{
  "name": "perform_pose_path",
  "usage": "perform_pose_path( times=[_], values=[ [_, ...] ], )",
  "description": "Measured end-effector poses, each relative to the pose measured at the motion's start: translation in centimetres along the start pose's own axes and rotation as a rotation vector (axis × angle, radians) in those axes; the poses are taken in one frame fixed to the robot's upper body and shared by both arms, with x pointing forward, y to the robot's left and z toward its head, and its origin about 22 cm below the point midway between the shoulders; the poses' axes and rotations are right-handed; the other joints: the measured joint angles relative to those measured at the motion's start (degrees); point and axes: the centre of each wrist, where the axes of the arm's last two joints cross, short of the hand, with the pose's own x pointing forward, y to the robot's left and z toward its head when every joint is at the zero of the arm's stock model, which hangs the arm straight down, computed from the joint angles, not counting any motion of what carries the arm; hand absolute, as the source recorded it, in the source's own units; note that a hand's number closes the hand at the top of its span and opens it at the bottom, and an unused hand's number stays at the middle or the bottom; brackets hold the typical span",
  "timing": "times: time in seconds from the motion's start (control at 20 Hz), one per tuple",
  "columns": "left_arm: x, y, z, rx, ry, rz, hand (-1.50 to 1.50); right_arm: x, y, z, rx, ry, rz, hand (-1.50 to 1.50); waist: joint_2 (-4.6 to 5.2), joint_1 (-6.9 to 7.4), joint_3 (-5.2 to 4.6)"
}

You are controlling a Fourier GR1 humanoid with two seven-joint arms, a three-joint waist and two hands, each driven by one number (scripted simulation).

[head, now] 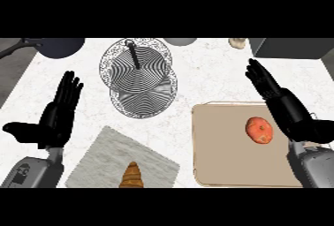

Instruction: Pick the squash from the tray and place it in the tiered basket

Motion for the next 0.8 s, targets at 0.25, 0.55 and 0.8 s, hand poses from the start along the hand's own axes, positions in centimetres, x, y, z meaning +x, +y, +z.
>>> perform_pose_path(
  times=[0.25, 0.55, 0.8],
  values=[
    [-0.3, -0.4, 0.2, -0.053, 0.101, -0.022, 0.0, -2.1, -2.4, 2.9, -0.089, -0.136, -0.014, 1.5, 0.18, -2.64, -0.12],
    [-1.3, -1.4, 1.3, -0.129, 0.238, 0.0, 0.0, -6.7, -6.0, 8.5, -0.607, -0.107, 0.004, -1.5, 0.44, -5.26, 0.03],
    [-0.8, -3.1, 1.4, -0.194, 0.291, 0.004, 0.0, -10.0, -5.2, 12.8, -0.614, -0.151, 0.138, -1.5, 0.26, -3.58, -0.15]
  ],
)
